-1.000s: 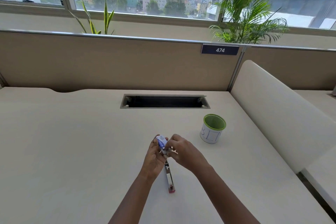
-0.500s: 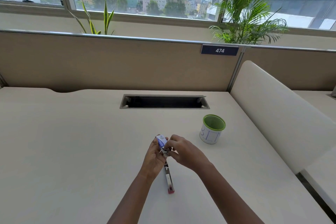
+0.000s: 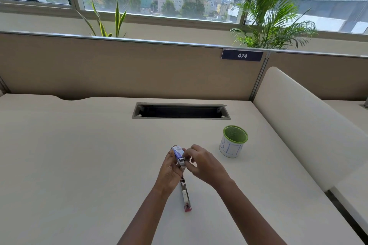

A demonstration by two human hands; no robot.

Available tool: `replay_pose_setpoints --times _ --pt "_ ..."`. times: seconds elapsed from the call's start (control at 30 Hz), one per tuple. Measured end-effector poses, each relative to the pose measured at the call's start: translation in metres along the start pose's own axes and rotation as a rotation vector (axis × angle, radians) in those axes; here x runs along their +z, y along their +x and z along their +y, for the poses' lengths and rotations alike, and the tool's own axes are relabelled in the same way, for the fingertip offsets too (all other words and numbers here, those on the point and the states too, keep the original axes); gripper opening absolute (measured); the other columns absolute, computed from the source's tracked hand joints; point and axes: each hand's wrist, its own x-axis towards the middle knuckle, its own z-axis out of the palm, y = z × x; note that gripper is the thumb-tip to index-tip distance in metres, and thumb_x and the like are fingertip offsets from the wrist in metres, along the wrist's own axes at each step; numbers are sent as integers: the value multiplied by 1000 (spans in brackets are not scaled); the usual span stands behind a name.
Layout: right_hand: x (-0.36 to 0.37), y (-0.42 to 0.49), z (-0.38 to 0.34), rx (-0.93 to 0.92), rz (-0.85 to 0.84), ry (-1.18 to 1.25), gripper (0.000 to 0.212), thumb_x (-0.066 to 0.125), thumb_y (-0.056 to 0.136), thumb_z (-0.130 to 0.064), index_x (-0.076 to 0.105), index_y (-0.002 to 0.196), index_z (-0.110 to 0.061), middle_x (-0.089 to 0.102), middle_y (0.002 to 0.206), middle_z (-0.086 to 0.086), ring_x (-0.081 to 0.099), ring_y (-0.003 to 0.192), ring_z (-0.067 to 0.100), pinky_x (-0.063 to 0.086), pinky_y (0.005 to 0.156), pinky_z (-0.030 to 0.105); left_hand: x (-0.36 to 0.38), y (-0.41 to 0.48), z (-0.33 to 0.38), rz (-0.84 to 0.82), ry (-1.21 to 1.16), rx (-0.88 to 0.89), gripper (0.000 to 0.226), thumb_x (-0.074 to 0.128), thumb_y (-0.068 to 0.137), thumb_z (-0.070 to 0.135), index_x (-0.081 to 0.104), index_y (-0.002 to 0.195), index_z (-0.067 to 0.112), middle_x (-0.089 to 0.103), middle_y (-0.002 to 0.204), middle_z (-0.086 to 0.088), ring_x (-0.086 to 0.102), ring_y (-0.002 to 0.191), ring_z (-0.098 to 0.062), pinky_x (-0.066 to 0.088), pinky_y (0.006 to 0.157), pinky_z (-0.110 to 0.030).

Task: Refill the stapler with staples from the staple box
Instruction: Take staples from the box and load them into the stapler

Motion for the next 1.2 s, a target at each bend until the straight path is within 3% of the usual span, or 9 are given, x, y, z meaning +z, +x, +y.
replay_pose_setpoints --times 0.23,0.53,0.9,1.13,1.2 --pt "-1 3 -2 55 71 126 18 57 85 -9 63 101 -4 63 100 11 59 78 15 51 74 28 2 -3 0 -15 16 6 28 32 101 19 59 94 12 72 75 -2 70 64 -12 57 56 -19" --pt "-3 3 1 31 -31 23 19 55 86 -12 63 102 -5 60 100 14 59 85 24 51 75 35 1 -2 1 -28 68 7 28 32 100 20 59 95 14 73 72 0 69 63 -12 56 55 -20" --pt "-6 1 5 4 -45 4 21 56 88 -16 66 107 -11 61 105 10 59 90 21 43 72 23 3 0 0 55 51 -10 28 33 100 19 60 94 13 71 78 -7 70 59 -12 56 53 -20" --pt "-9 1 7 6 -66 -12 23 57 88 -17 67 109 -14 62 104 10 58 90 21 46 73 27 6 -2 0 79 32 -31 27 34 100 17 59 92 11 72 70 -6 68 53 -12 54 47 -18" --pt "-9 1 8 3 -88 -37 24 57 89 -18 66 111 -15 61 105 9 58 92 21 45 72 26 7 -2 -1 89 30 -27 26 34 100 17 59 92 11 69 76 -9 68 53 -12 54 47 -18"
